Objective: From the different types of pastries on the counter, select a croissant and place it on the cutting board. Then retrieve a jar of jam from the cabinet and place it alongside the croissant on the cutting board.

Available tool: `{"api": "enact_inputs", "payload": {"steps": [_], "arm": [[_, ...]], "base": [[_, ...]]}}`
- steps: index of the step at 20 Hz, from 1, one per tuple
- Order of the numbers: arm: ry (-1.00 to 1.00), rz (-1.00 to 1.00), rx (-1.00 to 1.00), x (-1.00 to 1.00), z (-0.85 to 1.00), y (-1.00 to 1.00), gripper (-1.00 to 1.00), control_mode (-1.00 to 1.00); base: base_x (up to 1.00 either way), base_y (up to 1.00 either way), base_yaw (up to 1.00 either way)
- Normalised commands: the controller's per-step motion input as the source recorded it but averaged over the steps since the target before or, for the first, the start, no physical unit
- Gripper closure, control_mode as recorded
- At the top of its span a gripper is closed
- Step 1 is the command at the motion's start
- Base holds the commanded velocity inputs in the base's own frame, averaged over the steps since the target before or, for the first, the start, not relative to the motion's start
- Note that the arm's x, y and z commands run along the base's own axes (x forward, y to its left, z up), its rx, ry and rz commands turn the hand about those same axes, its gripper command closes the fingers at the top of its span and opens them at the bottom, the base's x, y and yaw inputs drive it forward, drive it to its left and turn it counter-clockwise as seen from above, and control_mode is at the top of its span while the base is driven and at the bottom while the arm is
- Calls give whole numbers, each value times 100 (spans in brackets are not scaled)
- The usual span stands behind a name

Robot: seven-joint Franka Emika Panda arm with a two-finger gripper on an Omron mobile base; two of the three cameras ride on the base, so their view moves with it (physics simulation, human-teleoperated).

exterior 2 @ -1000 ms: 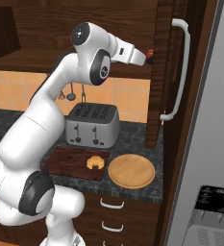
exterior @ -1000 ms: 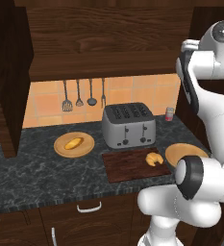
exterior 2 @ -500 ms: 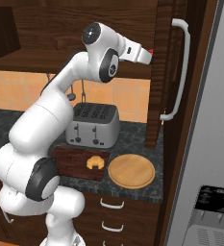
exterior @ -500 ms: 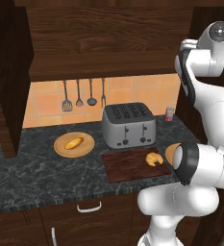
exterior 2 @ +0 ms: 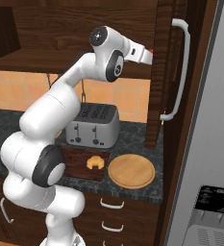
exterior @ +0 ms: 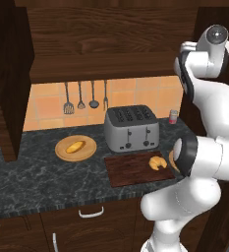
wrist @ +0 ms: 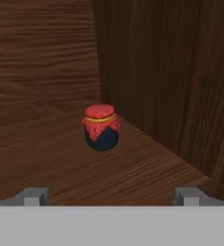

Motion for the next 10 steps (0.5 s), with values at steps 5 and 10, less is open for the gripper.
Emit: {"api": "enact_inputs", "payload": {"steps": [5, 10], "arm": [[0, 0, 0, 39, -10, -21, -100, -100], [0, 0, 0, 35, -12, -25, -100, -100]], "base": [[0, 0, 0], [0, 0, 0]]}}
